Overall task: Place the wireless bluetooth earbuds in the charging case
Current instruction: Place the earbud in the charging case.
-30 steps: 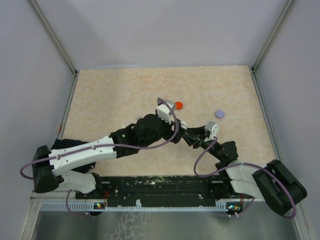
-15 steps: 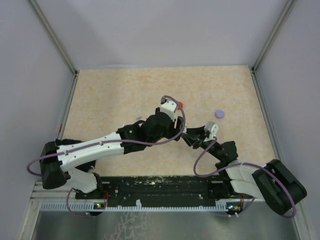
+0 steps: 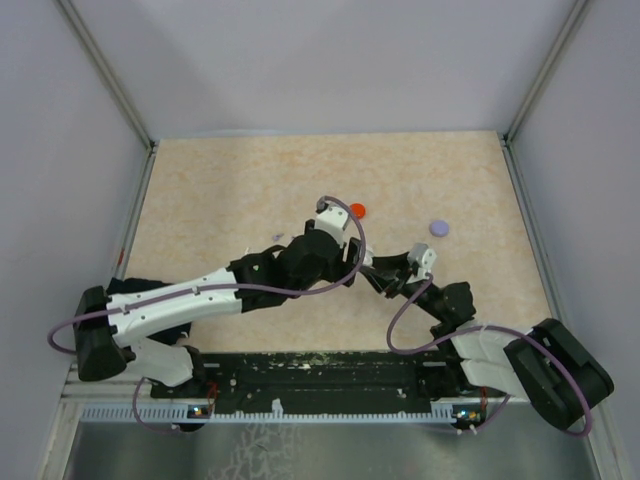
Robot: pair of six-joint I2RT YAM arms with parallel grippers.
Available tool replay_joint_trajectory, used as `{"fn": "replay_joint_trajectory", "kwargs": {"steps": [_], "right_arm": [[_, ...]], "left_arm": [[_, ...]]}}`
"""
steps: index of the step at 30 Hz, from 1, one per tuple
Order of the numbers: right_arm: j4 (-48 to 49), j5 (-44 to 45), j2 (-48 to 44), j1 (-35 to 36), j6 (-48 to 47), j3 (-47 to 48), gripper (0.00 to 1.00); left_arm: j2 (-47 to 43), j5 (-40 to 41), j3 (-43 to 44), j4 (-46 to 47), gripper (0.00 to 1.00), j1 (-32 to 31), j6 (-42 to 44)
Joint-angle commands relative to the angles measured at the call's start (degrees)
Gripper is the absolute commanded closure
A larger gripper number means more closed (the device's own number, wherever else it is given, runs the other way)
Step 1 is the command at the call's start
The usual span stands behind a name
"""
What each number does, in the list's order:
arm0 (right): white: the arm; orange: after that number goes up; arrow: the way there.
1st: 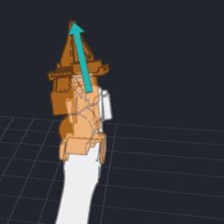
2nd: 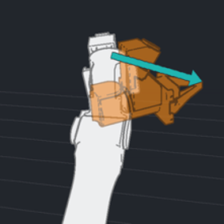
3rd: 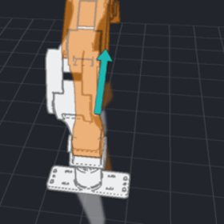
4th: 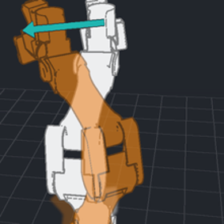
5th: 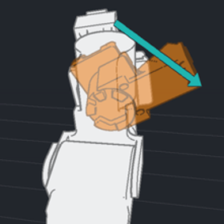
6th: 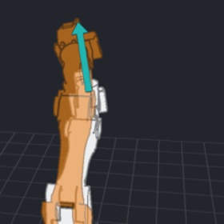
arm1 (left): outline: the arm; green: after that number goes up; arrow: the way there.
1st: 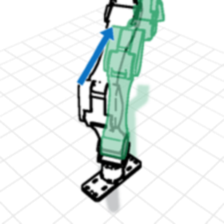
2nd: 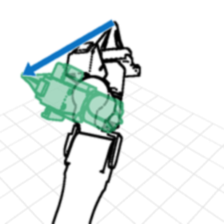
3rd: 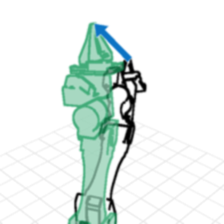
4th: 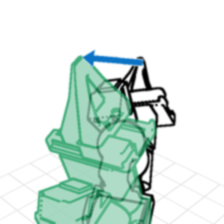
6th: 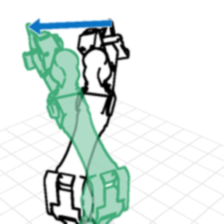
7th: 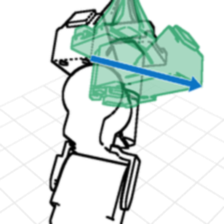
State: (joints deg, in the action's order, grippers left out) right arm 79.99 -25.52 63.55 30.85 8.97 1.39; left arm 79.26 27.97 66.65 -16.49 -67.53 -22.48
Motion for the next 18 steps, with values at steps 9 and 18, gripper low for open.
{"fn": "replay_joint_trajectory", "kwargs": {"steps": [9, 18], "right_arm": [[3.7, 0.6, -0.3, 0.5, -0.8, 0.8, 1.00], [3.7, 0.5, -0.3, 0.5, -0.8, 0.8, 1.00]], "left_arm": [[-3.2, 2.8, -3.5, -2.0, 0.26, 0.1, 0.2], [-6.7, 1.6, -5.3, -1.2, 0.26, 0.9, -1.7]]}}
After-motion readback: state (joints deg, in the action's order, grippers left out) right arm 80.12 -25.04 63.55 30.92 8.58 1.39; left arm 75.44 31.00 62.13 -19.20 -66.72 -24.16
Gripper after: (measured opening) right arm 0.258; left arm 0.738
